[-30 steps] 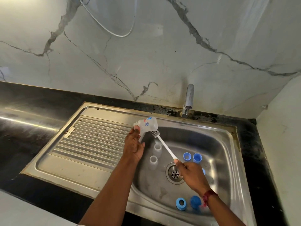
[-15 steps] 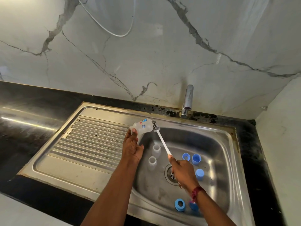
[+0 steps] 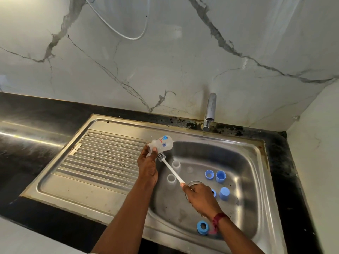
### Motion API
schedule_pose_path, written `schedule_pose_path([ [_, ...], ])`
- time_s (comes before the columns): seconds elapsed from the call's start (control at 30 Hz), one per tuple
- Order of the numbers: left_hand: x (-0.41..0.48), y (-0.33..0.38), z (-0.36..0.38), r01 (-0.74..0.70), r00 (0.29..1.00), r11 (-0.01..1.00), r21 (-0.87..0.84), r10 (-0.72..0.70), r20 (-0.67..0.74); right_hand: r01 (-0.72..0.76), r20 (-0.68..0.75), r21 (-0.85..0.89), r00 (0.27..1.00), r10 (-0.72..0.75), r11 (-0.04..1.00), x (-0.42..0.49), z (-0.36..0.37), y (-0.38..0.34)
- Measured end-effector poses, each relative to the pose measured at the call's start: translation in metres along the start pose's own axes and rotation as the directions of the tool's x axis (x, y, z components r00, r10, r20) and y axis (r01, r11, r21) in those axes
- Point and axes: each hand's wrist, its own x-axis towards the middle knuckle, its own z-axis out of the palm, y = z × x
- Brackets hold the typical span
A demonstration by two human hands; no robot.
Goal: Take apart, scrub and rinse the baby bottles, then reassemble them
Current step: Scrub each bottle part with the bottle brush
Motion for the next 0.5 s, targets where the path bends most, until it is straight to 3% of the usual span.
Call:
schedule_pose_path([
  [0.3, -0.001, 0.006, -0.001, 0.005, 0.996, 1.0, 0.029, -0.003, -0.084, -0.065, -0.062, 0.124, 0.995, 0.073, 0.99, 0.0, -0.012, 0.007],
  [0.5, -0.007, 0.009, 0.014, -0.013, 0.995, 1.0, 0.001, 0.013, -0.103, 0.005, -0.05, 0.006, 0.999, -0.005, 1.0, -0.008, 0.005, 0.001],
])
